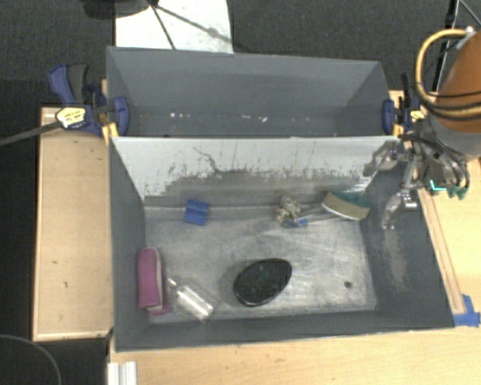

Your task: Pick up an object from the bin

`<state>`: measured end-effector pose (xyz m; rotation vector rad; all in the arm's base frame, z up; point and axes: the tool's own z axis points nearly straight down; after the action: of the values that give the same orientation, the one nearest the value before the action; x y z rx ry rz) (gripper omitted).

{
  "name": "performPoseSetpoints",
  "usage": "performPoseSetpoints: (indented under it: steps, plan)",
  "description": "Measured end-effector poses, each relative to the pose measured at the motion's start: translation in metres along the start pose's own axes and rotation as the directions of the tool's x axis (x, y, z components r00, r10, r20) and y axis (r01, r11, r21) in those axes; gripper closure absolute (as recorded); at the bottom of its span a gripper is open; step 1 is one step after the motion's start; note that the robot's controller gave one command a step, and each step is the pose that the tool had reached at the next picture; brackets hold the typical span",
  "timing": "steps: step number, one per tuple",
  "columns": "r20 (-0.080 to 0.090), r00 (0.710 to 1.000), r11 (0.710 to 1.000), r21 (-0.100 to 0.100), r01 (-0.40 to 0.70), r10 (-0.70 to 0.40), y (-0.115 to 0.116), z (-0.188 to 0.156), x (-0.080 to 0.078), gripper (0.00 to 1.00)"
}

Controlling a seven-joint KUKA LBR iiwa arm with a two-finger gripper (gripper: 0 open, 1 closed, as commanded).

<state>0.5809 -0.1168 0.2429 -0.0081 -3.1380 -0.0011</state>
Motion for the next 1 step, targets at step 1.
performPoseSetpoints:
  steps: [1]
  plan:
    - [0.030,0.981,0.981,-0.002,-0.193,0.193,0.0078,0.1382,0.0101,0.00]
